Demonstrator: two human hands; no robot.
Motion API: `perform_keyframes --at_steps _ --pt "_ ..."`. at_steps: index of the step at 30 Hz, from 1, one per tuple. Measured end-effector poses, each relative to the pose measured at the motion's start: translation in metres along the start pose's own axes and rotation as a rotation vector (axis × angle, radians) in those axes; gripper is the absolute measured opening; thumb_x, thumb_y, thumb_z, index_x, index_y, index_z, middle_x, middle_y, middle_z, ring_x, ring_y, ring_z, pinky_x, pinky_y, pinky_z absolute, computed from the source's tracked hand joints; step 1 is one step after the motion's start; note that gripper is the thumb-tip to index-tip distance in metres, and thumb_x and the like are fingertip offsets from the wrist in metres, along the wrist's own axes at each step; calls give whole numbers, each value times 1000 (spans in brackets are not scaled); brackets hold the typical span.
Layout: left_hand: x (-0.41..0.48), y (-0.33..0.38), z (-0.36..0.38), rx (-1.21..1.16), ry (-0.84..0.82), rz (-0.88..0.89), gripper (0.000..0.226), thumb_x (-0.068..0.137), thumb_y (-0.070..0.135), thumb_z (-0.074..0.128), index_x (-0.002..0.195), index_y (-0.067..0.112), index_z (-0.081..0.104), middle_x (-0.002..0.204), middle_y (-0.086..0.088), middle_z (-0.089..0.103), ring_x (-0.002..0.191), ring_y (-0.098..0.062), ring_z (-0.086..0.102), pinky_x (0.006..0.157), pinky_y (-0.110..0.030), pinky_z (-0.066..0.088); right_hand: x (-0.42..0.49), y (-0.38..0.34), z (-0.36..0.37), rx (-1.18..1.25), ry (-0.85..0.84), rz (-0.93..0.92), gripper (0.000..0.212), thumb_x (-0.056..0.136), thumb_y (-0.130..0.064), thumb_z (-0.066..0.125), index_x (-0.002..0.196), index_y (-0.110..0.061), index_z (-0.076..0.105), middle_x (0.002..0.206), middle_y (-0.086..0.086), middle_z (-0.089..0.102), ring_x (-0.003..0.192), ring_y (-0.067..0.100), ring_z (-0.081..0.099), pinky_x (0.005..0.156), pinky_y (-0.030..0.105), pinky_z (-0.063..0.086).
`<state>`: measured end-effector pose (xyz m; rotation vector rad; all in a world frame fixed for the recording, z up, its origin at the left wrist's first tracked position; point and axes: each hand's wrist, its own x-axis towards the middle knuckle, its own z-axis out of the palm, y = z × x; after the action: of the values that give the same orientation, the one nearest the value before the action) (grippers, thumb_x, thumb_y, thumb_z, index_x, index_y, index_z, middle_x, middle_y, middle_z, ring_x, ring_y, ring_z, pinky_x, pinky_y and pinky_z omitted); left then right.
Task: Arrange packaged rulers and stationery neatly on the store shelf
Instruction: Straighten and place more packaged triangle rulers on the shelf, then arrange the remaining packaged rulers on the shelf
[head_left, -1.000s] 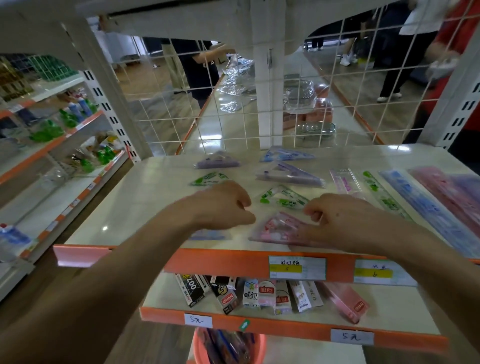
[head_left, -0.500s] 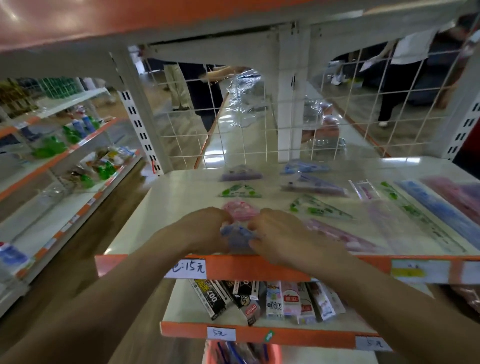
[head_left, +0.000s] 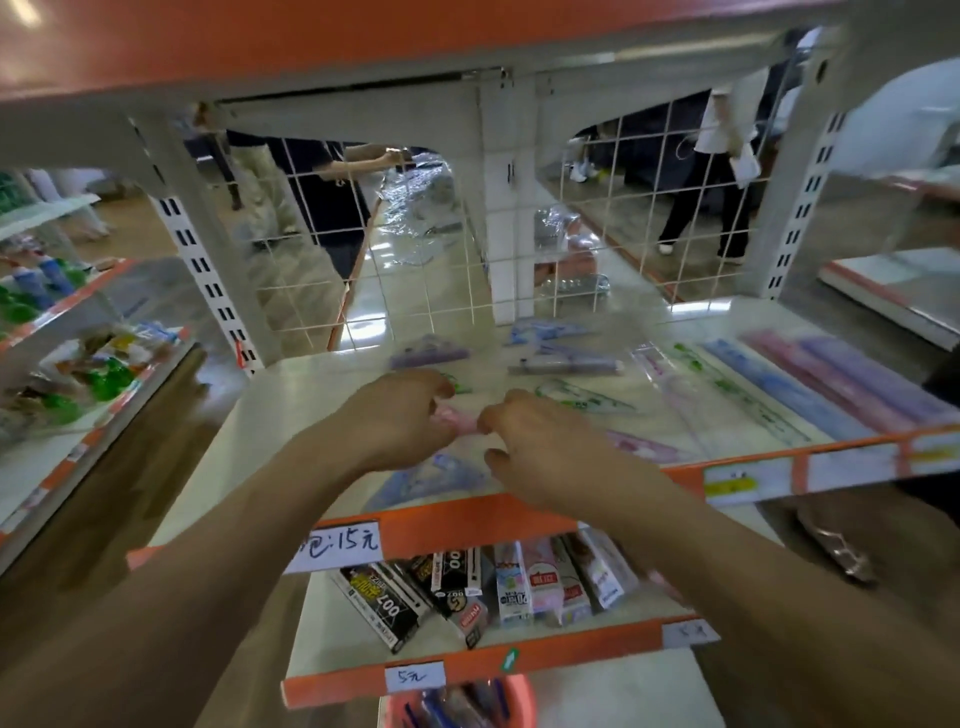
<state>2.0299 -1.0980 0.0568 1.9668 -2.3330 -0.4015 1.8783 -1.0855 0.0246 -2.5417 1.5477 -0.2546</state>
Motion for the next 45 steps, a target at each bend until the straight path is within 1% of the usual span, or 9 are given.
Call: perform_keyframes --at_steps 4,9,17,21,24,30,35,41,45 --pt "19 48 -5 -249 35 58 40 90 27 57 129 22 55 119 2 60 101 -14 59 89 -24 45 -28 46 -23 -34 49 85 30 95 -24 47 121 -15 58 123 7 55 113 24 51 91 32 41" --pt "52 118 7 -420 -76 104 36 92 20 54 127 16 57 106 -3 63 87 -15 62 81 -27 52 -55 118 -42 -34 76 233 37 95 -27 48 132 -23 52 133 2 51 119 20 51 94 27 39" --pt "106 230 44 -403 -190 111 32 90 20 54 121 17 61 108 -3 67 98 -18 65 86 -29 54 -74 250 -83 -84 51 329 33 95 -29 47 126 -23 57 131 0 55 119 20 51 90 24 38" --pt "126 285 58 -343 -142 211 19 89 11 51 100 12 67 93 -8 58 86 -16 54 77 -25 45 -86 330 -108 20 20 485 35 89 -28 58 123 -20 60 122 2 62 114 22 55 87 24 40" --pt "142 318 69 -245 -122 260 27 89 10 48 106 5 69 107 -8 66 102 -19 59 92 -30 48 -92 371 -104 128 2 556 44 86 -32 64 126 -14 58 127 9 58 115 25 54 89 26 39" --pt "165 347 92 73 -172 286 35 91 17 44 120 20 64 133 -6 55 122 -26 49 101 -39 42 -100 379 -84 221 -51 437 71 80 -41 71 137 -10 42 129 9 50 117 23 48 90 21 32" --pt "172 347 103 129 -154 327 32 87 16 45 108 19 69 122 -9 60 113 -29 53 93 -42 46 -92 386 -74 298 -149 465 61 77 -48 70 122 -10 51 101 5 60 88 21 57 71 27 42" --pt "171 345 103 169 -129 387 32 92 17 42 111 15 68 119 -7 60 112 -26 50 95 -42 44 -90 385 -79 345 -233 446 54 79 -50 68 112 -9 55 96 10 67 81 24 67 65 30 53" --pt "169 344 102 160 -169 390 32 96 20 40 116 14 64 123 -4 55 114 -23 50 96 -41 43 -88 385 -76 278 -229 458 54 77 -51 69 110 -11 54 103 8 64 89 23 65 73 32 53"
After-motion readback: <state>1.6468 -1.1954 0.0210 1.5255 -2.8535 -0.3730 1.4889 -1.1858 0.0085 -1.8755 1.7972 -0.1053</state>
